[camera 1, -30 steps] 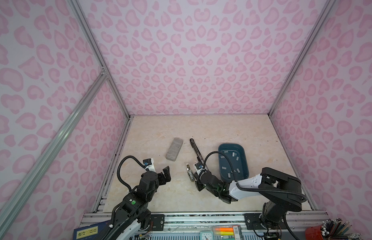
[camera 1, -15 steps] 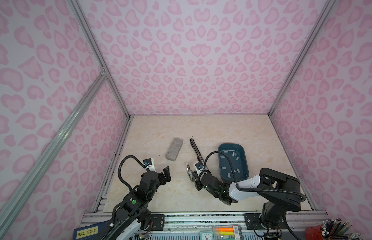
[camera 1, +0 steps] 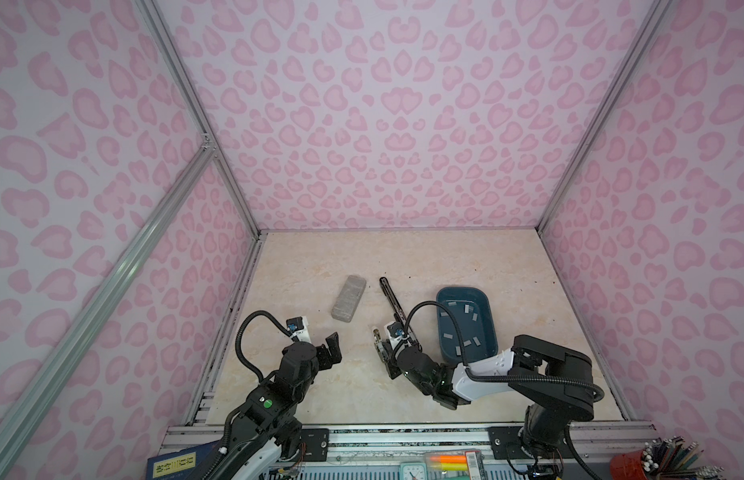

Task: Load the staples into the stapler
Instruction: 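Lower the held strip with the right gripper into the white stapler's channel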

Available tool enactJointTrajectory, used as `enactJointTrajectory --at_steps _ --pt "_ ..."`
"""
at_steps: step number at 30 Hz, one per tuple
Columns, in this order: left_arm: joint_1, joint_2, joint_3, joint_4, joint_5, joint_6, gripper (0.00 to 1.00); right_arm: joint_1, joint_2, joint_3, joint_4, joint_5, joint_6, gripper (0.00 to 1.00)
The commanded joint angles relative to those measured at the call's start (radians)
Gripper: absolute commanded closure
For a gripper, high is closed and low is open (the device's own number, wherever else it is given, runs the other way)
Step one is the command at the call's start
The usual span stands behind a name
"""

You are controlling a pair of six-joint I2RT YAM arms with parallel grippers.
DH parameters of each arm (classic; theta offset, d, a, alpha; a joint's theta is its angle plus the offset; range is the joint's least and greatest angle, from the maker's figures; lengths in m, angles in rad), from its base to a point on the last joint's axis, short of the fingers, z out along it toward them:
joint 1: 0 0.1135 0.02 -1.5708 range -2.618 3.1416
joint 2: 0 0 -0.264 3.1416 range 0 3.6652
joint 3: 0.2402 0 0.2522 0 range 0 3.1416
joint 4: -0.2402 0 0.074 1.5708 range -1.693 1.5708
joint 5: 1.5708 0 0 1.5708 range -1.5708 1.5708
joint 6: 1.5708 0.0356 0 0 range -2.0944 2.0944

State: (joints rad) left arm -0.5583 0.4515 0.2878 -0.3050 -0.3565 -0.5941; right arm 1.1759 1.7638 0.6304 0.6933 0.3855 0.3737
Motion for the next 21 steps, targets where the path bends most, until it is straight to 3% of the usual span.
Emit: enactJointTrajectory --at_steps 1,12,21 --pt "0.000 0.000 0.008 0.009 -0.012 -0.007 0.03 -0.001 0.011 0.005 -0.001 0.024 0.013 0.94" --pt "0.000 -0.002 0.008 0.011 -0.013 -0.007 0.02 0.004 0.052 0.029 -0.004 -0.047 0.022 0.95" --pt "0.000 -0.004 0.008 0.012 -0.013 -0.007 0.02 0.015 0.058 0.020 0.017 -0.017 0.031 0.94"
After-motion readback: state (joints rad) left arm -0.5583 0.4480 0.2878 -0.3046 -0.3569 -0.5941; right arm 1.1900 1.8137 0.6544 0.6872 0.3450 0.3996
